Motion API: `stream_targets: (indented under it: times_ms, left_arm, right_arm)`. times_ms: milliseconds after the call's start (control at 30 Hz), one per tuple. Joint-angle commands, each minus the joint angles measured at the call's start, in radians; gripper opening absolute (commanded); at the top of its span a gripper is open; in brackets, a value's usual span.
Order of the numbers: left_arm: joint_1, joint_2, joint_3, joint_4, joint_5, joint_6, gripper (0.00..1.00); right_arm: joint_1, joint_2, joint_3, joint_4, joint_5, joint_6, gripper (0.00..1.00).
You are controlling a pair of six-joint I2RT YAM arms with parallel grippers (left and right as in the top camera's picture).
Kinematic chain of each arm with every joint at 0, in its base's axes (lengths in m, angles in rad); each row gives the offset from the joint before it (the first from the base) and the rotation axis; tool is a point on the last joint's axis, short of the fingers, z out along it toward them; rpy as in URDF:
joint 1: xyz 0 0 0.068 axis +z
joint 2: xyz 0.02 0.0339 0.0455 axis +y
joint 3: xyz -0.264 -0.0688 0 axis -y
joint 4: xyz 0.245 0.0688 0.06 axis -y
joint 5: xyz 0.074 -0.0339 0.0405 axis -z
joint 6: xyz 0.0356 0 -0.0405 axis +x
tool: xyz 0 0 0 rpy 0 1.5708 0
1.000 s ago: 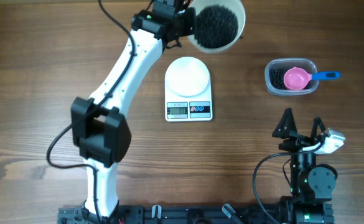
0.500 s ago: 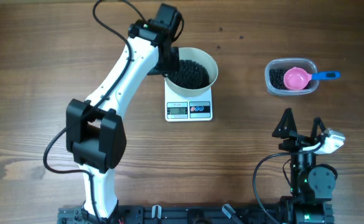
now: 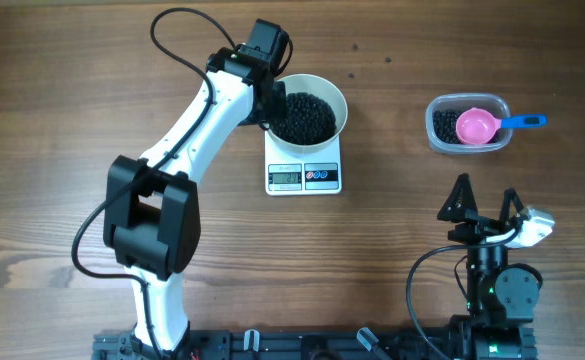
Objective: Scoop item into bowl and weigh 150g on scale
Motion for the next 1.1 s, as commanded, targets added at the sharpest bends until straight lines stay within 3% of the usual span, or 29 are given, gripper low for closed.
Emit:
stream_targets:
  times_ms: [0,100,133,267,300,333,433,700,767,867,933,1067]
  left_arm:
    - [0.006,-0.024,-0.018,-0.016,0.001,0.005,0.04]
    - [0.006,-0.024,-0.018,-0.009,0.001,0.005,0.08]
    - [0.006,-0.024,-0.018,-0.019,0.001,0.005,0.23]
    - [0.006,-0.024,-0.018,-0.043,0.001,0.005,0.38]
    - [0.006,-0.024,-0.018,-0.043,0.001,0.005,0.46]
    - [0.006,-0.024,-0.018,-0.042,0.001,0.005,0.66]
    - [0.007,-0.033,-0.010,-0.042,0.001,0.005,0.98]
    - [0.054,-0.331,0.080,-0.051,0.000,0.005,1.00]
    - [0.053,-0.402,0.080,-0.114,0.006,0.004,1.00]
    - [0.050,-0.422,0.080,-0.231,0.089,-0.005,1.00]
    - [0.050,-0.422,0.080,-0.290,0.181,-0.109,1.00]
    - [0.050,-0.419,0.080,-0.297,0.203,-0.112,1.00]
  right_arm:
    - [0.007,-0.006,0.000,0.003,-0.008,0.006,1.00]
    - [0.007,-0.006,0.000,0.003,-0.008,0.006,1.00]
    - [0.007,-0.006,0.000,0.003,-0.008,0.006,1.00]
    - [0.007,-0.006,0.000,0.003,-0.008,0.007,1.00]
    - [0.007,-0.006,0.000,0.003,-0.008,0.006,1.00]
    - [0.007,-0.006,0.000,0.003,-0.008,0.006,1.00]
    - [0.007,-0.006,0.000,0.003,-0.008,0.006,1.00]
    - [0.007,-0.006,0.000,0.003,-0.008,0.006,1.00]
    - [0.007,-0.006,0.000,0.003,-0.008,0.006,1.00]
    - [0.007,-0.006,0.000,0.003,-0.008,0.007,1.00]
    - [0.007,-0.006,0.000,0.003,-0.008,0.006,1.00]
    - [0.007,-0.006,0.000,0.003,-0.008,0.006,1.00]
